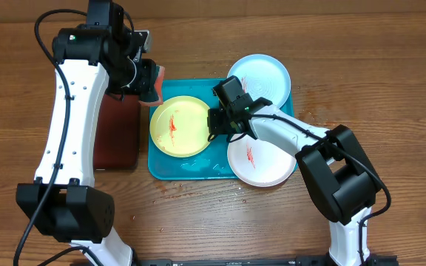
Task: Clean dirty plates on tray and stack at the side
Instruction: 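Reach the right gripper to the yellow plate's rim and grasp it, then scrub the yellow plate with the sponge in the left gripper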
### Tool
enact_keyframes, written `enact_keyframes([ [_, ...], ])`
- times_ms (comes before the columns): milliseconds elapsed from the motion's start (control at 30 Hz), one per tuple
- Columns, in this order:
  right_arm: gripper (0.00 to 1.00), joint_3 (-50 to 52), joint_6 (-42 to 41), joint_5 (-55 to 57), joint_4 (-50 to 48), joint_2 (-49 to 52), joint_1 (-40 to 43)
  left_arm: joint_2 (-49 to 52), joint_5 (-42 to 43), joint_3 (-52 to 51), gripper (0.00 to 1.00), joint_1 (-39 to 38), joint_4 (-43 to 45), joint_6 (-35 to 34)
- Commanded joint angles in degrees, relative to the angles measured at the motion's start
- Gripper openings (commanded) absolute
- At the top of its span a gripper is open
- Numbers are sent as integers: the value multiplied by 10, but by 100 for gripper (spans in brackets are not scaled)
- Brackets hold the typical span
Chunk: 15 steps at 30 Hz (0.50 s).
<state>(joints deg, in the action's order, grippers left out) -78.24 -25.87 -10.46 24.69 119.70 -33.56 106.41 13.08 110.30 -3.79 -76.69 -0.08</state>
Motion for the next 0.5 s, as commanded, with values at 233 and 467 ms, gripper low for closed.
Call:
enact_keyframes([
  [233,4,-11,-61,-12,56,3,3,70,-4,-16,4,-17,5,-12],
  [467,4,-11,-89,-22,67,3,14,108,-43,-71,4,-47,22,-23],
])
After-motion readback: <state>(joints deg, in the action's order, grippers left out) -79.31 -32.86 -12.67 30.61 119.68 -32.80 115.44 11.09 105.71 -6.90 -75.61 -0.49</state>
